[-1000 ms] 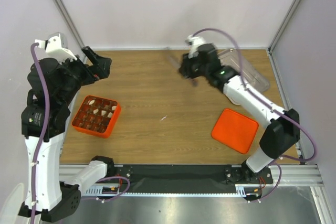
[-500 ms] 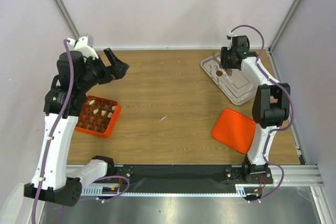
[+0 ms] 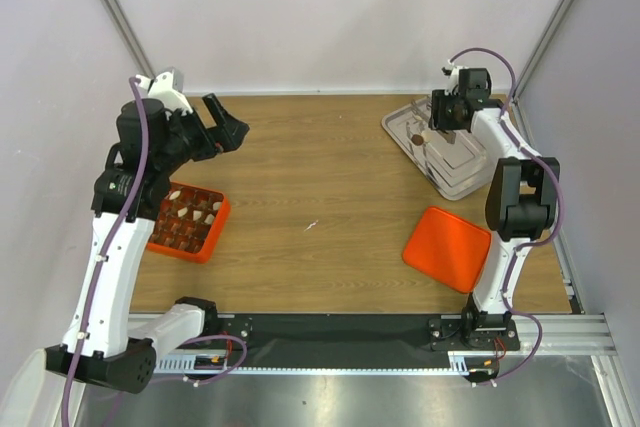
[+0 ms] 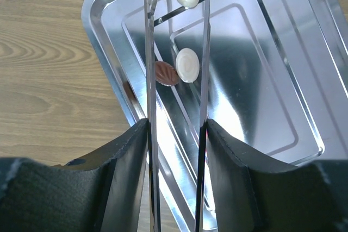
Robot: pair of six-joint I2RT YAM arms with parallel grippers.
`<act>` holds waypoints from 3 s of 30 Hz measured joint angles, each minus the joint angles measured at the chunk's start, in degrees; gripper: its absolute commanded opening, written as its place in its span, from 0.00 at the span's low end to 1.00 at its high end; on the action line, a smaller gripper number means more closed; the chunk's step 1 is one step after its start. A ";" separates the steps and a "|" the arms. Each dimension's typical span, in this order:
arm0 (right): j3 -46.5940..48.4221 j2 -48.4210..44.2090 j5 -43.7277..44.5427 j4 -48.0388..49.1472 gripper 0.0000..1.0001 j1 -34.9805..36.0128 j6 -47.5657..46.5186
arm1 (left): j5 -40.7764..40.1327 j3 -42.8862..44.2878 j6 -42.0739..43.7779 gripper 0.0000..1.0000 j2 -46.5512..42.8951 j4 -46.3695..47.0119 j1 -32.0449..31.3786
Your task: Pack the chocolate
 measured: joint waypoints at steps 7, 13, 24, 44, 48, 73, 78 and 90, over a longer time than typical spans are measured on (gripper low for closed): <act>-0.04 2.01 -1.16 1.05 0.50 -0.50 -0.92 | -0.04 -0.37 0.00 1.00 -0.33 0.07 0.00; -0.57 4.42 -1.25 1.09 0.49 -0.70 -1.81 | -0.09 -0.37 -0.09 1.00 -0.87 0.09 0.00; -1.66 4.70 -1.68 0.79 0.45 -0.87 -1.95 | -0.20 -0.22 -0.20 1.00 -1.95 0.04 0.00; -1.05 3.69 -1.62 -2.58 0.39 -0.87 -1.27 | -0.17 2.43 -1.20 1.00 -2.84 -0.13 0.00; -0.63 3.02 -1.57 -3.23 0.39 -0.87 -1.01 | -0.20 2.56 -1.22 1.00 -2.67 -0.11 0.00; 0.96 -9.25 -1.95 0.70 0.37 41.07 11.39 | -12.79 16.31 0.55 1.00 -0.02 -10.86 0.02; 3.65 -6.64 -4.83 4.33 0.37 49.42 14.93 | -14.14 22.64 0.98 1.00 -0.33 -11.56 0.02; 5.01 3.23 -8.61 7.02 0.37 61.18 15.50 | -13.51 20.33 1.03 1.00 -2.58 -11.85 0.02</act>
